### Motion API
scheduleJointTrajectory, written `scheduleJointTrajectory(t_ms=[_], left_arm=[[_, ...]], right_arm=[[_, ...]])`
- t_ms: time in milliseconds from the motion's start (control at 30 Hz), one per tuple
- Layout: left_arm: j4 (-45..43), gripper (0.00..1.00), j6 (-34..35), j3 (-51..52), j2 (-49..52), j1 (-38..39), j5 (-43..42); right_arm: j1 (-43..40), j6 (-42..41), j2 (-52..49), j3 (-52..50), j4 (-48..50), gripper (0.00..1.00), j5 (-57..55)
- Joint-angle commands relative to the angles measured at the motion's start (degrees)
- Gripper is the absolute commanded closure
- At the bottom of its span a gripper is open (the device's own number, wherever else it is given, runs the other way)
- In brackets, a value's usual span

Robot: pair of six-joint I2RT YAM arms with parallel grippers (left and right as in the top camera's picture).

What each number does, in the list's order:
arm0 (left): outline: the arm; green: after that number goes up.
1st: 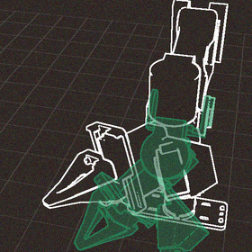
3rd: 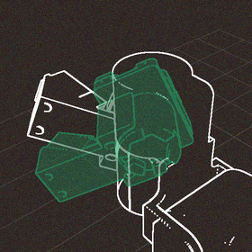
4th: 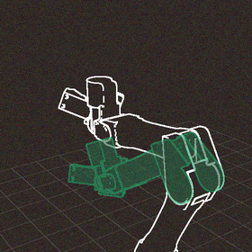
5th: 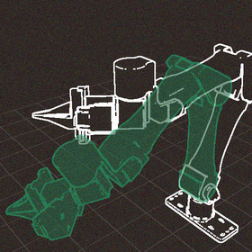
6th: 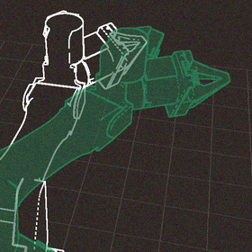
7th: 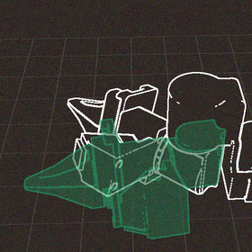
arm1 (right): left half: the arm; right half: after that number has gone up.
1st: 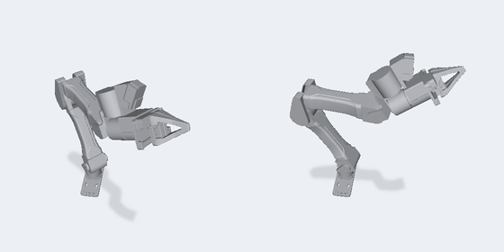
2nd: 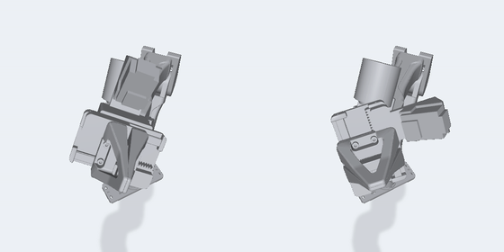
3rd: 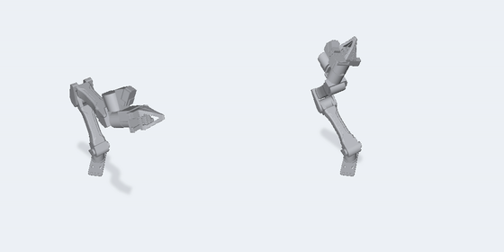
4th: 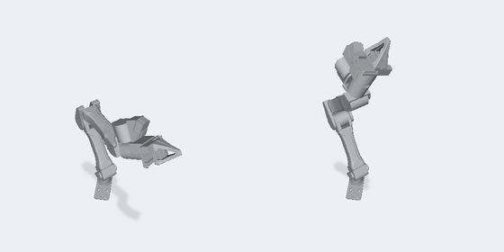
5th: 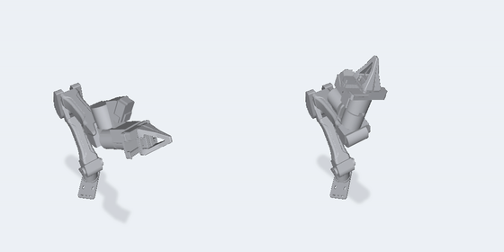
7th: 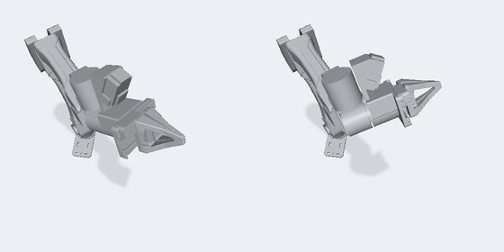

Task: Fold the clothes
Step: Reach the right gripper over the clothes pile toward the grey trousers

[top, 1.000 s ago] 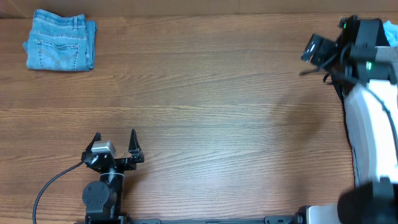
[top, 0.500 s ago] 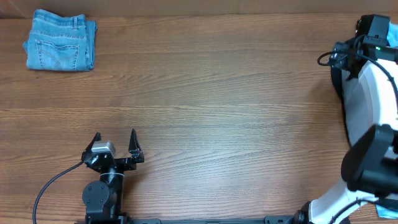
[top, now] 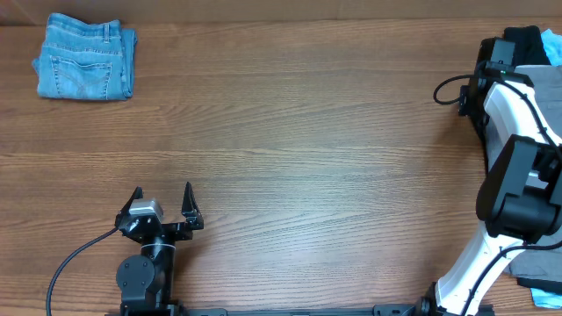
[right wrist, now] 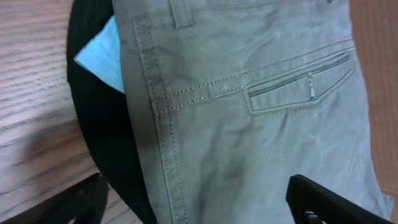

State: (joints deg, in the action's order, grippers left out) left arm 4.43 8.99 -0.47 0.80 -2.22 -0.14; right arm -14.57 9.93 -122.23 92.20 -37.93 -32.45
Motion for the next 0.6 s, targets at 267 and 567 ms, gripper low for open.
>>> scheduleJointTrajectory(t_ms=[267,567], left_arm=[[0.0,0.0,-0.2,0.2,-0.4,0.4,0.5],[0.0,0.0,-0.2,0.2,-0.4,0.4,0.5]], right_arm=[[0.2,1.9,-5.4,1.6,1.9,0.07,-3.2],[0.0,2.1,-6.5,1.6,4.3,0.14,-6.4]])
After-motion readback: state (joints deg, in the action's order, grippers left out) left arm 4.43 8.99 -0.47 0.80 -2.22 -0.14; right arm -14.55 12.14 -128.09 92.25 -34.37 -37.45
